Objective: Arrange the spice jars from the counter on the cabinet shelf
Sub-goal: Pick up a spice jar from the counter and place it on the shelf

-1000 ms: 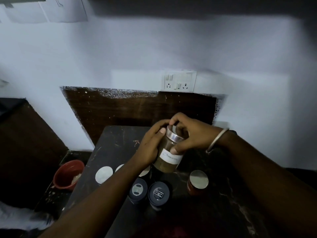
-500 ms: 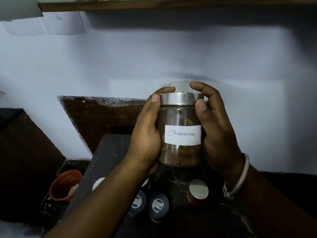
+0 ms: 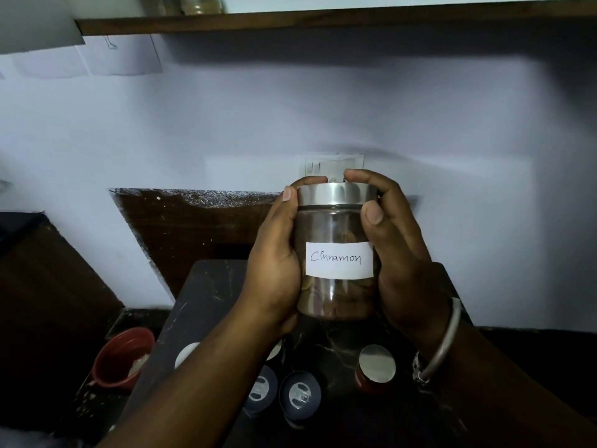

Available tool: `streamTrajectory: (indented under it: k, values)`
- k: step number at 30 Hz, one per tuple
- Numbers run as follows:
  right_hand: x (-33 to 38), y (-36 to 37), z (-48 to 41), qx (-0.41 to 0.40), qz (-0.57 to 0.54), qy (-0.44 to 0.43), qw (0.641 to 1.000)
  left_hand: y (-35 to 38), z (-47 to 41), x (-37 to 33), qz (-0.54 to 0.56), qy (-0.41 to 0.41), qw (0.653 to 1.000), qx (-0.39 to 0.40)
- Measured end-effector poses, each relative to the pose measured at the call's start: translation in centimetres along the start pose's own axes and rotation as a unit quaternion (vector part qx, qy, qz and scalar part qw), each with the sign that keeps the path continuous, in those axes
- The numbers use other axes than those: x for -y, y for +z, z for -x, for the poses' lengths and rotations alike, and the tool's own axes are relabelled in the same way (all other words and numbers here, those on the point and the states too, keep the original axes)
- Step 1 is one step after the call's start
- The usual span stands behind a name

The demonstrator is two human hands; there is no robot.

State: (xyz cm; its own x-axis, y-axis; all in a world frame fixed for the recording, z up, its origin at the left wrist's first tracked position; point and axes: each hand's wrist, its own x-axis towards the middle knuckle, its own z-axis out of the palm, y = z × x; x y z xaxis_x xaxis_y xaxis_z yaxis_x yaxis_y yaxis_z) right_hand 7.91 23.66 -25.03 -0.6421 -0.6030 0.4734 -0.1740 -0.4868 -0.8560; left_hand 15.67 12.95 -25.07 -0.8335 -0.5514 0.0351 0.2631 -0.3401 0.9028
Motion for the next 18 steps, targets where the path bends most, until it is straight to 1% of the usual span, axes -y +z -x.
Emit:
streamTrajectory:
  k: [5,18]
  values:
    - [-0.18,0.19,-0.14,-0.012,-0.008,0.006,1.0,-0.32,-0.37,0.03,0.021,-0.031,0.999,-0.003]
    - [0.01,0.38,-0.85,-0.008,-0.012,0.016,1.0,-0.5,-0.77,-0.16,0.002,0.002,1.0,0.0]
